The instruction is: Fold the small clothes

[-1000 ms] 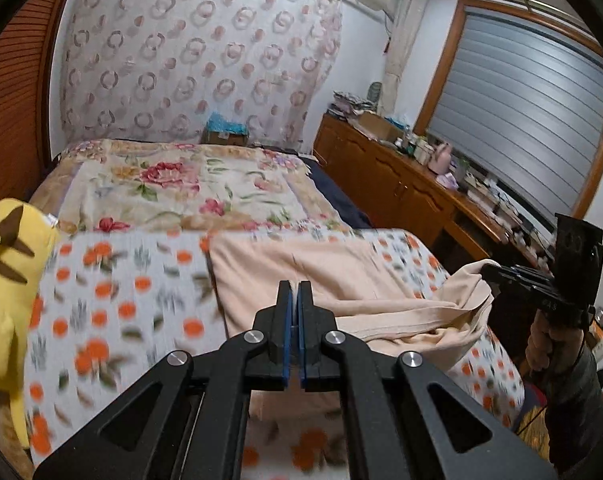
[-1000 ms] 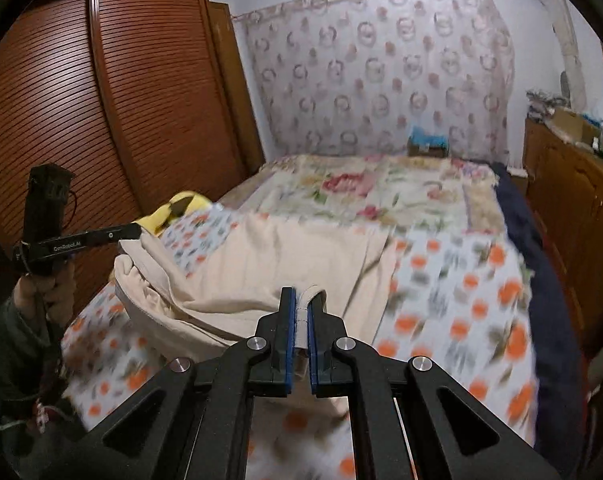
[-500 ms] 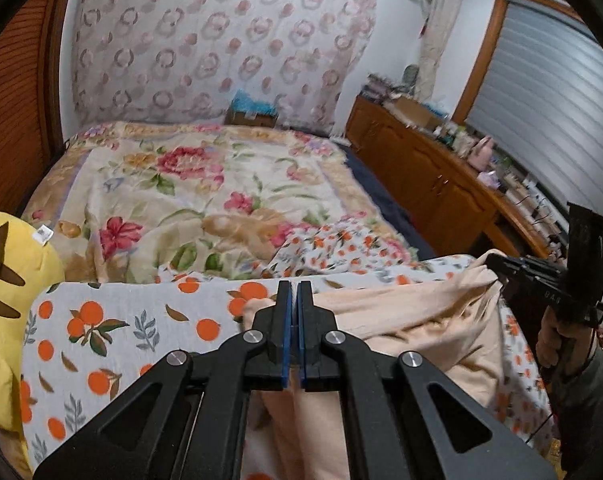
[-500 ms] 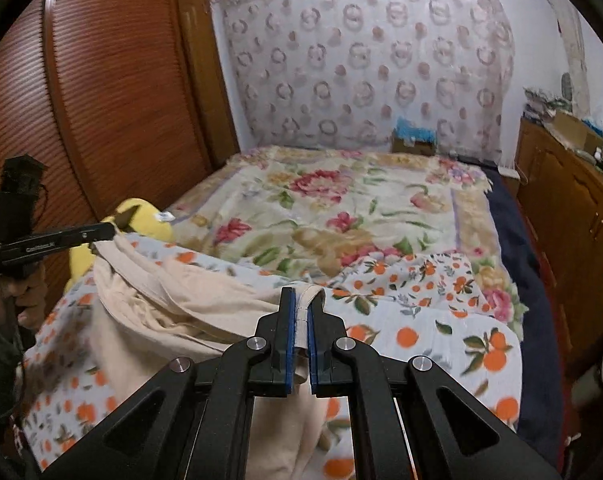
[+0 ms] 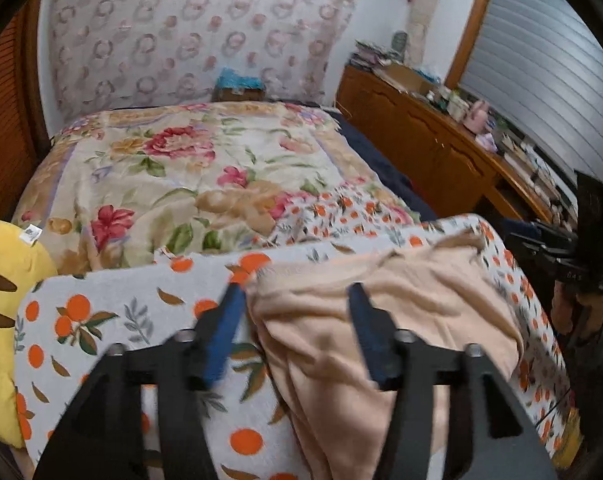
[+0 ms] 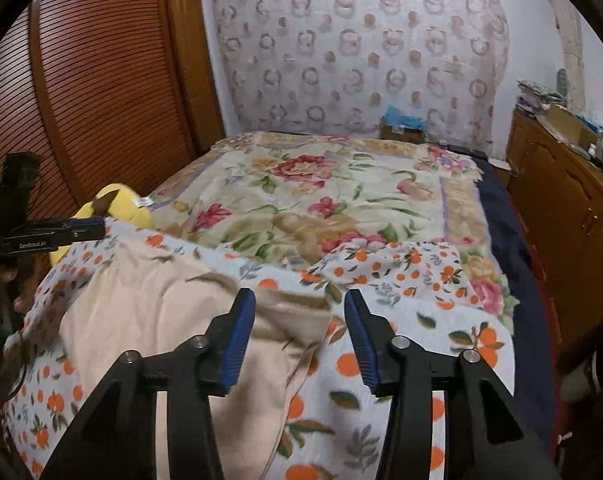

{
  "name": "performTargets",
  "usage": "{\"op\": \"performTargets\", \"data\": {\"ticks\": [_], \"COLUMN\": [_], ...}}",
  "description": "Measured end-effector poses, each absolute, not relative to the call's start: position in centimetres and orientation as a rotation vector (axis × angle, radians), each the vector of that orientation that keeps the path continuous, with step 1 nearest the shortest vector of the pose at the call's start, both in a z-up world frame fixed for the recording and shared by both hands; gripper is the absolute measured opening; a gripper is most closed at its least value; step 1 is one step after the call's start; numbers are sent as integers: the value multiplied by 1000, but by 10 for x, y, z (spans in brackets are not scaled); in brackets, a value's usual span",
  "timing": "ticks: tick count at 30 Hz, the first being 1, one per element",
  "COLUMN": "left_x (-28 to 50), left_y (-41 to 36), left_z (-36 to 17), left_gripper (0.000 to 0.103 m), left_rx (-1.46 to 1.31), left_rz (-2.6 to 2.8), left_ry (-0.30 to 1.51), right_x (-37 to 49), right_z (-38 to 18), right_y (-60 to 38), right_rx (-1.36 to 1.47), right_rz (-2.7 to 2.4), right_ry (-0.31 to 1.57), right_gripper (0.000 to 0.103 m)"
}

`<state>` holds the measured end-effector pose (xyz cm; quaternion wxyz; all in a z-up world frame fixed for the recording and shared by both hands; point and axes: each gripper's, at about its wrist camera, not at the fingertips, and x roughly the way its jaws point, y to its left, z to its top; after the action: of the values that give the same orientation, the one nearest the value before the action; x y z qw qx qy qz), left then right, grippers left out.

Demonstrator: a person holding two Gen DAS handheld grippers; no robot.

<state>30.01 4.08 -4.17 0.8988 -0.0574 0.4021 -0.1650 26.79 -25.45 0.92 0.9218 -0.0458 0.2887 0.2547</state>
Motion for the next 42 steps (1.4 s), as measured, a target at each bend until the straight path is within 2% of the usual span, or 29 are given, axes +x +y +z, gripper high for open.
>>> {"op": "performTargets", "data": {"ticks": [2,9,11,12,13,18,20,22,25,27,33,42], "left_x": [297,307,313,319,323,344,350,351,345,336,318,312], "left_y": [36,31,31,31,33,44,50,54,52,47,35,28], "left_z": [-47,-65,-68,-70,-71,-76,-78,-78,-74,-69,-71,-74], "left_gripper": [77,77,77,77,77,77,77,77,77,77,77,75], "left_rx": [-113,-86,-86,-87,-88,-84,-95,-121,-129,-132,-133,-115], "left_rz": [-348,-331,-326,-316,-308,-202,-171,-169,-186,-212,-274,-268], "left_ry": [840,901,906,911,912,904,910,916,905,897,921,938], "right_x": [267,306,317,323,326,329,324,319,310,306,298,313], "right_z": [2,-19,-16,-13,-10,-5,-4,-3,1,5,-6,-16], "right_y": [-249,-235,-239,-241,-244,-251,-248,-246,-251,-251,-256,-257], "right_rx": [-121,-129,-91,-79,-76,-60,-80,-116,-86,-70,6,22], "right_rz": [543,541,570,563,521,407,415,375,392,404,480,508], "right_ry": [616,708,701,692,671,665,676,681,684,686,737,789], "right_gripper": [54,54,35,9,6,6,15,40,57,64,71,71]}}
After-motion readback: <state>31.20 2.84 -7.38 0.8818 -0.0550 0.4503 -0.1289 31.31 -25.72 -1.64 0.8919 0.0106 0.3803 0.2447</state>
